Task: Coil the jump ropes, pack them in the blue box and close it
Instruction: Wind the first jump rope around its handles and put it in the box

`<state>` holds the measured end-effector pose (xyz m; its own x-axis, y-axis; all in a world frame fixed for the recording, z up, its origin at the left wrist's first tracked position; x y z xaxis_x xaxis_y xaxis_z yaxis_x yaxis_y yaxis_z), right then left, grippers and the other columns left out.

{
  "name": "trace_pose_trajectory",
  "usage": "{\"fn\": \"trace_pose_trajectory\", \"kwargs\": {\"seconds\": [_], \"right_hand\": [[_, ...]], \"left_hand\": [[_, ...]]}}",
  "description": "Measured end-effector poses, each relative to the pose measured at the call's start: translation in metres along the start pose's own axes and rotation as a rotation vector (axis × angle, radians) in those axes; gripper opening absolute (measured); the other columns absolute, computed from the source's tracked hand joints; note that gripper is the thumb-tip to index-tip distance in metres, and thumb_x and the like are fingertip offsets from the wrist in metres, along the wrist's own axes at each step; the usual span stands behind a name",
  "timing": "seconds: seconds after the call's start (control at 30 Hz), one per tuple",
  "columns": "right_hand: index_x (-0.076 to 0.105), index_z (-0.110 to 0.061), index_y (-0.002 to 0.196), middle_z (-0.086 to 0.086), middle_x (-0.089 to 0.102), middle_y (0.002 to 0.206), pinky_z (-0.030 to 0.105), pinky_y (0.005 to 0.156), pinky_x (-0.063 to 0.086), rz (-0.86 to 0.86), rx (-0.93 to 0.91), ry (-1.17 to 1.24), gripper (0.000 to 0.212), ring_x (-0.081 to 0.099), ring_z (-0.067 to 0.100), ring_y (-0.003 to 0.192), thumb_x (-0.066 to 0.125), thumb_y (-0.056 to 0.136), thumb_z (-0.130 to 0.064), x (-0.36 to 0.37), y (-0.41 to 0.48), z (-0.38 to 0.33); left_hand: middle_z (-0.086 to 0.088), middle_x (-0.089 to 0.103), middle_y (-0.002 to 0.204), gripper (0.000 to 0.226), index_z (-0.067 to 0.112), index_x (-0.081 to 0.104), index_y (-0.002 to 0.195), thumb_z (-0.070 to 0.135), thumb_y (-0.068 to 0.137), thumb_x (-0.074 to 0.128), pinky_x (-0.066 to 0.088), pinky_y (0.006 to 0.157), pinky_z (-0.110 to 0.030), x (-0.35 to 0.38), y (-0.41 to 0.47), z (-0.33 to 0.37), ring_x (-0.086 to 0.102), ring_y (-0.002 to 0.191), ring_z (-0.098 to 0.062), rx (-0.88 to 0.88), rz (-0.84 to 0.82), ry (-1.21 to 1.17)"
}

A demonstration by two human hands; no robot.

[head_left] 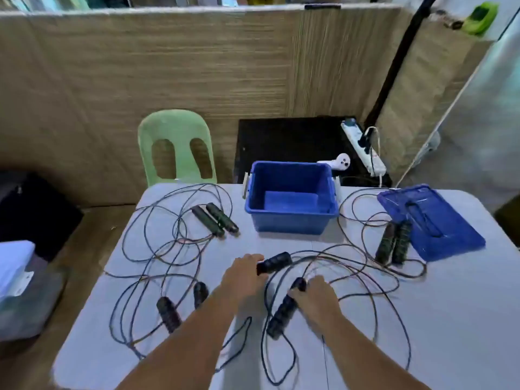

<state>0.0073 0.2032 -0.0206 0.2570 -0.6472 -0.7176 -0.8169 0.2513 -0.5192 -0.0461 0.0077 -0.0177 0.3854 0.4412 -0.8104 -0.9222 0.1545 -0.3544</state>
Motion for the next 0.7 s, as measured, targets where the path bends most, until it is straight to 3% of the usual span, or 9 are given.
{"fn": "trace_pose_trajectory", "kwargs": {"seconds": [0.1, 0.2, 0.33, 0.5, 0.7], "right_hand": [[0.054, -0.010, 0.113, 0.008, 0.067, 0.106, 0.035, 0.074, 0.054, -0.010, 0.056, 0.051, 0.059, 0.063, 0.025, 0.089, 0.073, 0.077, -0.053, 0.001, 0.008, 0.000], [0.055, -0.011, 0.114, 0.009, 0.067, 0.109, 0.036, 0.078, 0.055, -0.019, 0.067, 0.041, 0.062, 0.065, 0.027, 0.094, 0.074, 0.076, -0.056, 0.001, 0.010, -0.002], [0.058, -0.013, 0.103, 0.006, 0.069, 0.096, 0.038, 0.070, 0.058, -0.013, 0.073, 0.070, 0.060, 0.069, 0.025, 0.082, 0.075, 0.069, -0.060, 0.002, 0.016, -0.002], [0.059, -0.021, 0.084, 0.004, 0.071, 0.076, 0.050, 0.078, 0.062, -0.044, 0.096, 0.179, 0.063, 0.074, 0.030, 0.071, 0.064, 0.041, -0.068, 0.025, 0.045, 0.017], [0.062, -0.016, 0.085, 0.006, 0.072, 0.071, 0.049, 0.071, 0.064, -0.100, 0.096, 0.258, 0.061, 0.074, 0.033, 0.071, 0.062, 0.043, -0.060, 0.025, 0.043, 0.016]], "left_hand": [[-0.006, 0.055, 0.134, 0.051, 0.030, 0.048, 0.146, 0.038, 0.097, 0.057, 0.047, 0.103, -0.046, 0.001, 0.003, -0.002, 0.048, 0.129, -0.031, -0.042, 0.016, 0.058], [-0.008, 0.056, 0.131, 0.049, 0.029, 0.052, 0.143, 0.035, 0.095, 0.058, 0.047, 0.104, -0.046, 0.003, 0.005, -0.003, 0.050, 0.126, -0.033, -0.049, 0.026, 0.059], [-0.008, 0.056, 0.124, 0.045, 0.030, 0.058, 0.136, 0.028, 0.092, 0.062, 0.048, 0.100, -0.045, 0.007, 0.006, -0.002, 0.053, 0.119, -0.033, -0.060, 0.017, 0.069], [-0.009, 0.057, 0.122, 0.045, 0.027, 0.061, 0.134, 0.026, 0.090, 0.064, 0.047, 0.099, -0.040, 0.009, 0.009, -0.001, 0.056, 0.116, -0.033, -0.062, 0.016, 0.059], [-0.007, 0.056, 0.122, 0.041, 0.023, 0.062, 0.132, 0.026, 0.091, 0.063, 0.047, 0.099, -0.037, 0.011, 0.007, 0.000, 0.059, 0.115, -0.030, -0.067, -0.022, 0.007]]}}
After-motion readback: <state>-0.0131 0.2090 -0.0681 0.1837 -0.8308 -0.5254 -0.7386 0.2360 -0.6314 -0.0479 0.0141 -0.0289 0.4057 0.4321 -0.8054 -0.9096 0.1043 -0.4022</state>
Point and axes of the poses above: each hand's wrist, its own y-axis towards the middle knuckle, its own x-axis out of the palm, z = x × y, the point moved 5 cm from there along y, towards the middle knuckle
